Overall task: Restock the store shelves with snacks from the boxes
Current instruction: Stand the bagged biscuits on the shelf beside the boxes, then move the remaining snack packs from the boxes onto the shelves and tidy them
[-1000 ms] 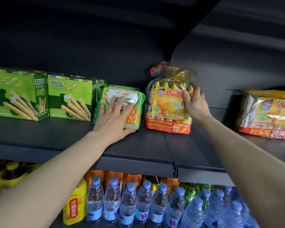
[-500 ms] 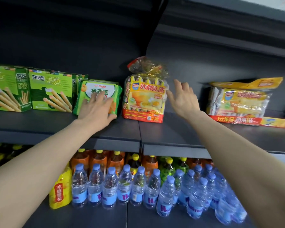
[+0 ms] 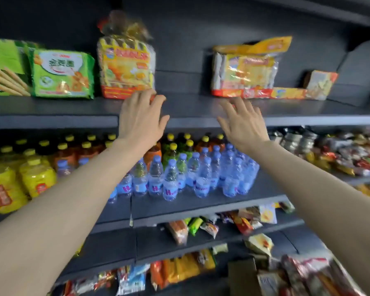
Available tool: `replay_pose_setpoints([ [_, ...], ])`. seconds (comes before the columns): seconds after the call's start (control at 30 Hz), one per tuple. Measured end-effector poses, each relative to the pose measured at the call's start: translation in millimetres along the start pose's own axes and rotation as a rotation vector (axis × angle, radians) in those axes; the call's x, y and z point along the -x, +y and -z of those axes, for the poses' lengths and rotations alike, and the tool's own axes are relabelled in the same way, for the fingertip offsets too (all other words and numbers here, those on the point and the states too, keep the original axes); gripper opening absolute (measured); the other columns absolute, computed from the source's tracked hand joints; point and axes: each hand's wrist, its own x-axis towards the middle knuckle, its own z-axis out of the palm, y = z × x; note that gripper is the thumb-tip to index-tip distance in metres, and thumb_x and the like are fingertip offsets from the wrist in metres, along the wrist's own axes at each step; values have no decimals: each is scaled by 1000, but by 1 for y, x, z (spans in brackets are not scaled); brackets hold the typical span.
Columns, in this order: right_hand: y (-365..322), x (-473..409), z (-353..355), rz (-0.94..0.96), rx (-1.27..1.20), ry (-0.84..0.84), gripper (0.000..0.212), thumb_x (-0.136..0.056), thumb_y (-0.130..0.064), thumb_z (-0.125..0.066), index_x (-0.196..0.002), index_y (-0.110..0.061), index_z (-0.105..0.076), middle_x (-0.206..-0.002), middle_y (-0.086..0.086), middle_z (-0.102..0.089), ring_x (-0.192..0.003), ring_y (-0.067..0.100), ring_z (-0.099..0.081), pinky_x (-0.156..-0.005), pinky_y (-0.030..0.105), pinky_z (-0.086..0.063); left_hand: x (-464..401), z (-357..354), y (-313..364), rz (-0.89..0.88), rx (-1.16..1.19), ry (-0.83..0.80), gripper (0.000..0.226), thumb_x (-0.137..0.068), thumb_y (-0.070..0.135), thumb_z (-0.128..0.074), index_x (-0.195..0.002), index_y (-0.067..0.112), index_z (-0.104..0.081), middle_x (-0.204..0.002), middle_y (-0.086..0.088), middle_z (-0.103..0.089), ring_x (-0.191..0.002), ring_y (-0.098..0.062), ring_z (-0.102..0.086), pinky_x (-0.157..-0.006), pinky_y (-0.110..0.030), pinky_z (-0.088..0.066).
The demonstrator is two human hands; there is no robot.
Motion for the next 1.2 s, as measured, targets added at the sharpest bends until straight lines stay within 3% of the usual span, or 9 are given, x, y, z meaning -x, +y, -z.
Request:
replay_pose_setpoints([
  [0.13, 44, 89, 19, -107, 85, -140, 52, -96, -46, -35, -133, -14, -53, -121, 16, -56, -103, 41, -54, -79, 50, -44, 16, -26, 68, -122, 162, -43, 44, -87, 35, -65, -126, 16, -57, -127, -11, -53, -111, -38, -52, -91, -47, -44],
  [0.37, 110, 250, 54, -349, 207, -304, 45, -101, -37, -50, -140, -14, -46, -129, 16, -52, -112, 39, -51, -89, 49, -42, 68, -80, 192, -327, 382, -218, 43, -86, 32, -69, -123, 12, -60, -125, -13, -55, -108, -39, -53, -85, -48, -45],
  [0.7, 232, 424, 71, -780, 258, -451, 49, -101, -36, -49, -146, -17, -42, -138, 19, -48, -119, 42, -49, -94, 51, -42, 128, -154, 384, -528, 512, -448, 49, -81, 32, -75, -124, 14, -60, -123, -10, -55, -110, -35, -53, -87, -48, -49],
  [0.93, 344, 529, 44, -1069, 184, -626, 53, -100, -38, -52, -148, -20, -38, -137, 17, -48, -117, 42, -49, -92, 49, -44, 146, -218, 524, -613, 521, -624, 53, -87, 40, -68, -133, 18, -54, -128, -6, -55, -118, -30, -52, -96, -44, -46],
  [1.07, 382, 571, 7, -1247, 52, -730, 53, -101, -39, -50, -150, -20, -37, -144, 16, -47, -125, 41, -48, -97, 48, -44, 173, -256, 569, -619, 497, -779, 51, -90, 46, -63, -134, 22, -51, -131, -2, -54, -121, -27, -49, -99, -42, -44],
  [1.2, 403, 597, -42, -1310, -70, -813, 56, -102, -44, -48, -151, -21, -34, -146, 15, -47, -129, 39, -46, -99, 46, -42, 201, -295, 597, -616, 442, -933, 56, -95, 50, -53, -144, 26, -41, -146, 1, -43, -136, -23, -37, -108, -40, -37],
])
